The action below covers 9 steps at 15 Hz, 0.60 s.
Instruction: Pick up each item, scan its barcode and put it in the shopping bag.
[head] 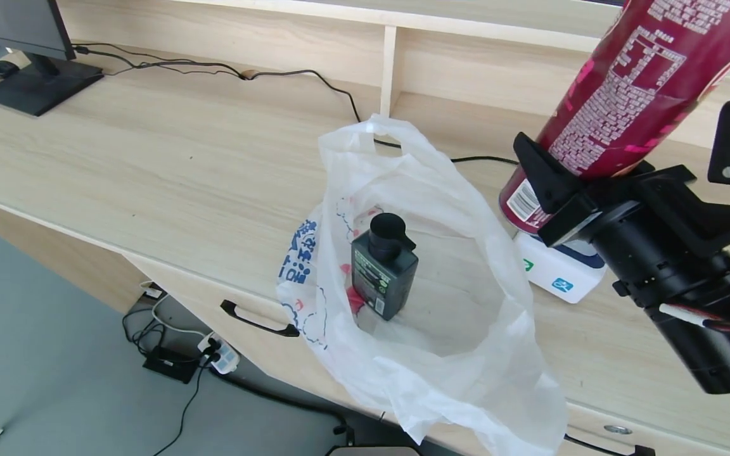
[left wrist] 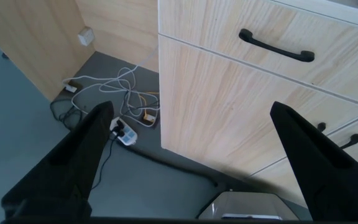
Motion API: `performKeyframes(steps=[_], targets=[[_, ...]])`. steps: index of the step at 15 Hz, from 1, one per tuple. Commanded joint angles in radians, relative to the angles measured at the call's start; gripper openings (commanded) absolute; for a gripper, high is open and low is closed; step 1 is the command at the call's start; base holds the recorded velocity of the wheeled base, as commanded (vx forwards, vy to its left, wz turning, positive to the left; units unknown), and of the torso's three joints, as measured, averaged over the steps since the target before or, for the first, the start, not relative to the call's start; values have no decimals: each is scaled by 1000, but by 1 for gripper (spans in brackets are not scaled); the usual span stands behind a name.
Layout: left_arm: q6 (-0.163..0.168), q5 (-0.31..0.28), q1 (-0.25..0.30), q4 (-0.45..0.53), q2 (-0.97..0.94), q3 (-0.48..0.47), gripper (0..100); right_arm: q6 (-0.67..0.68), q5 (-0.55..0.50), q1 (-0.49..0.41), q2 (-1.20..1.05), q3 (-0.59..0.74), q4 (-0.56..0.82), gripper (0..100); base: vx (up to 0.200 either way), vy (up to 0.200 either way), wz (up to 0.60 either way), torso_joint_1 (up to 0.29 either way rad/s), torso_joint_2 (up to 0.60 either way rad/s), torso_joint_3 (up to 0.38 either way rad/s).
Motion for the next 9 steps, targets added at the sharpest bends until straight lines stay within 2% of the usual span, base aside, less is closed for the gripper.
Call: performKeyframes(steps=[1, 3, 9], targets=[[1, 0, -1, 0, 2, 0, 100, 18, 37, 34, 36, -22, -2, 0, 0, 0, 0, 0, 0, 0], [1, 0, -1, 0, 2, 0, 100, 36, 95, 39, 118, -138, -2, 0, 0, 0, 0, 0, 0, 0], [-1, 0, -1, 0, 2, 0, 100, 119, 95, 37, 217, -166, -2, 0, 0, 0, 0, 0, 0, 0]])
